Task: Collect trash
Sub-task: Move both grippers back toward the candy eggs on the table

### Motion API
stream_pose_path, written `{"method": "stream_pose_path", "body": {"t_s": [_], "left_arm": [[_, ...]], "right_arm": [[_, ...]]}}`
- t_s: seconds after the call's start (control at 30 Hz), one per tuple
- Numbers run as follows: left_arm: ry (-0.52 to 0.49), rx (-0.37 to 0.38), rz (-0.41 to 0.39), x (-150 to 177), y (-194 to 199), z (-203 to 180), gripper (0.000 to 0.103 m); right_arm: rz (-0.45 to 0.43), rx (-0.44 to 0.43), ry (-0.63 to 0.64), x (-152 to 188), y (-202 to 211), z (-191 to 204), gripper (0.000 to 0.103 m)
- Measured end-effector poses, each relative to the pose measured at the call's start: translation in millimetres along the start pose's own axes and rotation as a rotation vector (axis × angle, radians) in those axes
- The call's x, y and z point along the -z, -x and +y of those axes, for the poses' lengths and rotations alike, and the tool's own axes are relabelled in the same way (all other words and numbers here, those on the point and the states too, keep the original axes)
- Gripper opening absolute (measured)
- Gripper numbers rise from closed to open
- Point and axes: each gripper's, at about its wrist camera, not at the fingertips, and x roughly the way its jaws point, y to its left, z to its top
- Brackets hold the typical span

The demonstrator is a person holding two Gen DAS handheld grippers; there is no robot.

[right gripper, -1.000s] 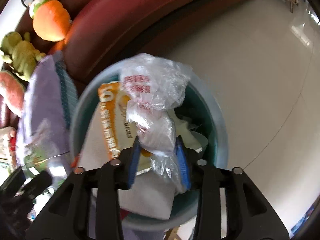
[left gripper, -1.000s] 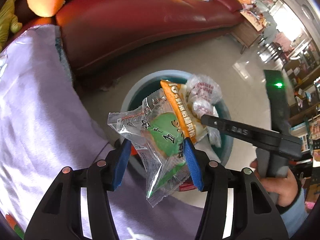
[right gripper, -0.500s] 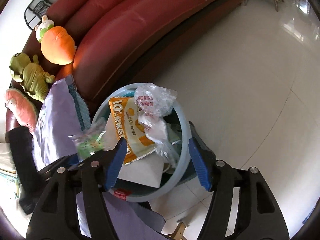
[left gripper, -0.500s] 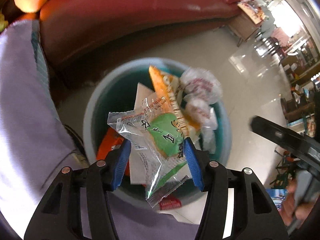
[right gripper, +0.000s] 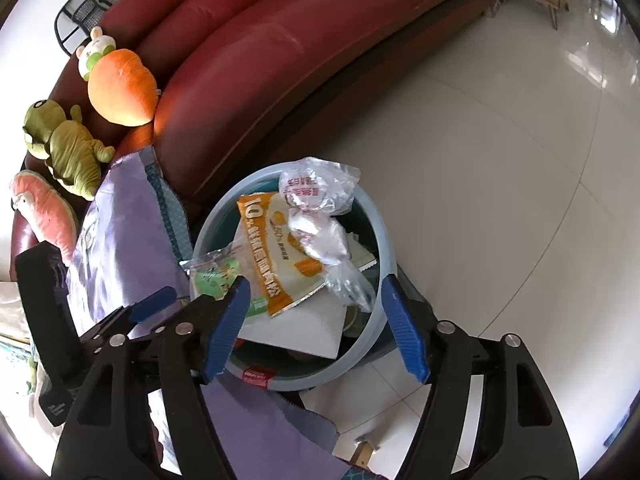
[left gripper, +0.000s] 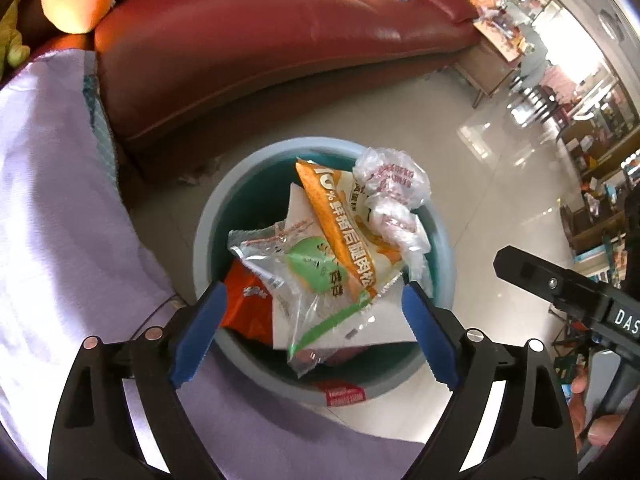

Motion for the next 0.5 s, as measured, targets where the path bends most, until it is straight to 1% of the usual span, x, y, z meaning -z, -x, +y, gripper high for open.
{"method": "stream_pose_path", "body": {"t_s": [0.13, 0.27, 0.33, 0.5], "left_arm": [[0.033, 0.016, -0.012, 9, 20, 6, 0.091], [0.050, 0.022, -0.028, 24, 43, 14, 0.093], [0.052, 0.018, -0.036, 33, 54, 20, 0.096], [0.070, 0.006, -0.062, 55, 84, 38, 0.096]], "right_arm": [[-0.002, 0.008, 0.001, 7, 7, 9, 0.074], [0.004, 0.011, 0.011, 17, 16, 22, 0.075], [0.004, 0.016, 0.014, 23, 21, 28, 0.075], [-0.001, 0.017, 0.038, 44, 36, 50, 0.076]]}}
